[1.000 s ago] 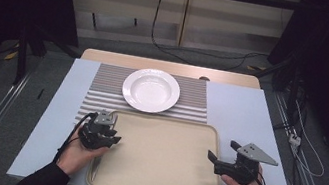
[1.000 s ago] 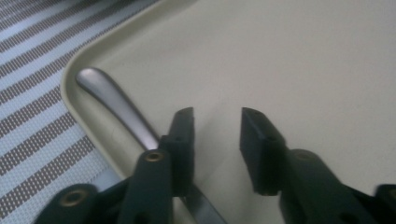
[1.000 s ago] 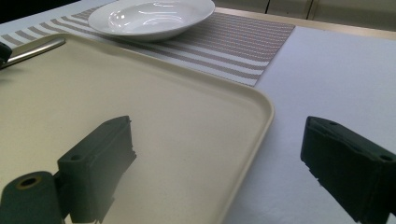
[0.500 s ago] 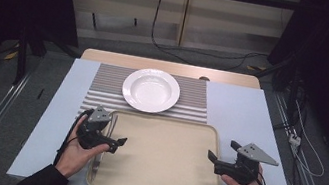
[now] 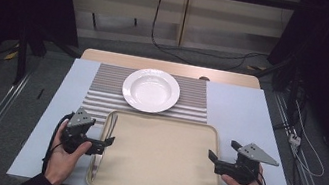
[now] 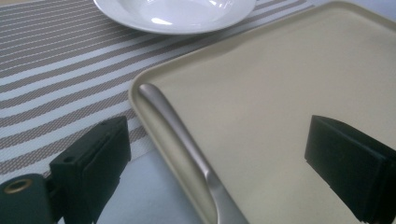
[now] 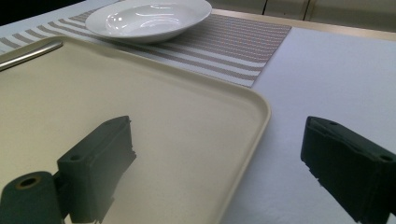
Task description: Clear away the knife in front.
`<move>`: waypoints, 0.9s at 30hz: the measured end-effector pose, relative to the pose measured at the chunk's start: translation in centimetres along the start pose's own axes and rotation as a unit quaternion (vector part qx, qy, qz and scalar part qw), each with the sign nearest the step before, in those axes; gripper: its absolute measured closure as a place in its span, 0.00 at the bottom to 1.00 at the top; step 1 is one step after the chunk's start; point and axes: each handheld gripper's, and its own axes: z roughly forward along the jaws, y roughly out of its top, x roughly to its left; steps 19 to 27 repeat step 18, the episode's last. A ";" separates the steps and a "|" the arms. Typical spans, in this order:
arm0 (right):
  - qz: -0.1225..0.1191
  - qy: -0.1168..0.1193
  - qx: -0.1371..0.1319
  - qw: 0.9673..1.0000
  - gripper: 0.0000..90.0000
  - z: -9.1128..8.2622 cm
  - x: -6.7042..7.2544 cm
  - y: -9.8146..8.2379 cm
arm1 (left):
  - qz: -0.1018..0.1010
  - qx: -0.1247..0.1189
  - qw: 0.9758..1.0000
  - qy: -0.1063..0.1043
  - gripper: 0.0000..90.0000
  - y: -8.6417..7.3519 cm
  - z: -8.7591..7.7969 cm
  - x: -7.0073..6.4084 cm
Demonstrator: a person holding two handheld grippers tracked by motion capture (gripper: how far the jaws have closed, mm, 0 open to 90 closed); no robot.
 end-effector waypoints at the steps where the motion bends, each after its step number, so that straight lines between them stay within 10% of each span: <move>1: -0.001 0.000 0.000 1.000 0.10 0.0 0.0 0.0 | -0.004 0.000 1.000 0.001 0.07 -0.2 -0.1 0.0; 27: 0.003 -0.006 0.001 1.000 0.10 0.0 0.0 -0.1 | 0.004 -0.007 1.000 0.010 0.07 -1.3 0.1 0.0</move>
